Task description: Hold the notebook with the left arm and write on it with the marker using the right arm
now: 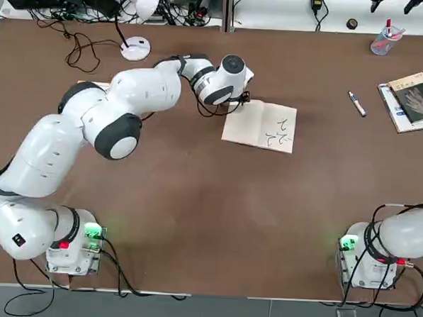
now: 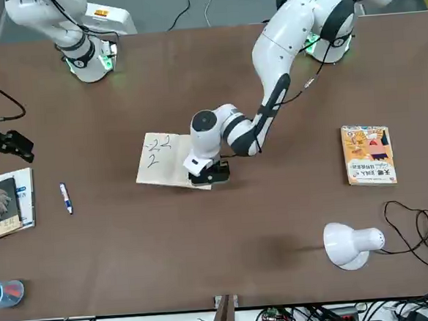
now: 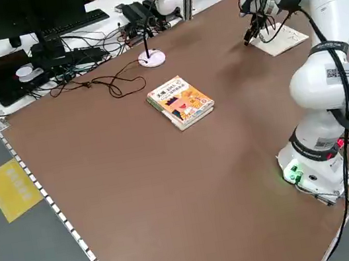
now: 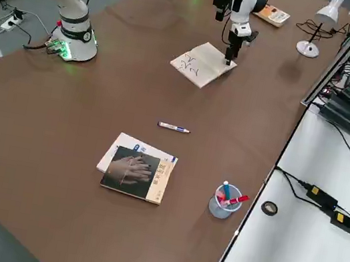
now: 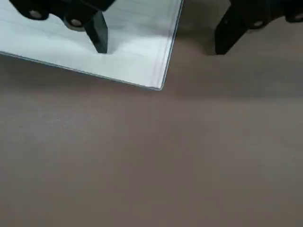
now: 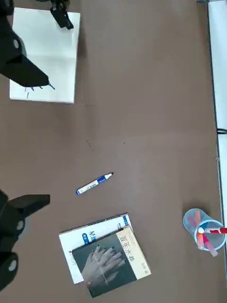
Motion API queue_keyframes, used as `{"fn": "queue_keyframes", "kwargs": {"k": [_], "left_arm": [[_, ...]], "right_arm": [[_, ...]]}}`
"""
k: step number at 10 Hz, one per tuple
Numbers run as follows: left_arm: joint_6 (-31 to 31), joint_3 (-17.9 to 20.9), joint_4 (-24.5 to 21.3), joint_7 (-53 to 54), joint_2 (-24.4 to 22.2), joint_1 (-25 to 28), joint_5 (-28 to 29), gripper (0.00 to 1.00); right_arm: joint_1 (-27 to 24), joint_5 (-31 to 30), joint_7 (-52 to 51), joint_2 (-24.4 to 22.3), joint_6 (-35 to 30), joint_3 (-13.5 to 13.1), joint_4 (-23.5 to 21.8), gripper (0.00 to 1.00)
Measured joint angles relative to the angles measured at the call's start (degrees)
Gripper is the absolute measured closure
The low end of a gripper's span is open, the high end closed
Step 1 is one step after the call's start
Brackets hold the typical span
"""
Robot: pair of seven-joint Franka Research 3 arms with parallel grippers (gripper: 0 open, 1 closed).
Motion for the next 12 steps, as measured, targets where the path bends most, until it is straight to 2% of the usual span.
{"fn": "queue_keyframes", "kwargs": {"k": [8,12], "left_arm": [[0.2,0.1,0.1,0.4,0.0,0.0,0.0,0.0],[0.2,0.2,0.1,0.4,0.0,0.0,0.0,0.0]], "right_arm": [[-0.1,2.2,-0.6,0.4,0.4,-0.1,-0.5,0.0],[-2.4,3.1,-12.1,2.4,0.3,-0.5,-2.5,0.0]]}}
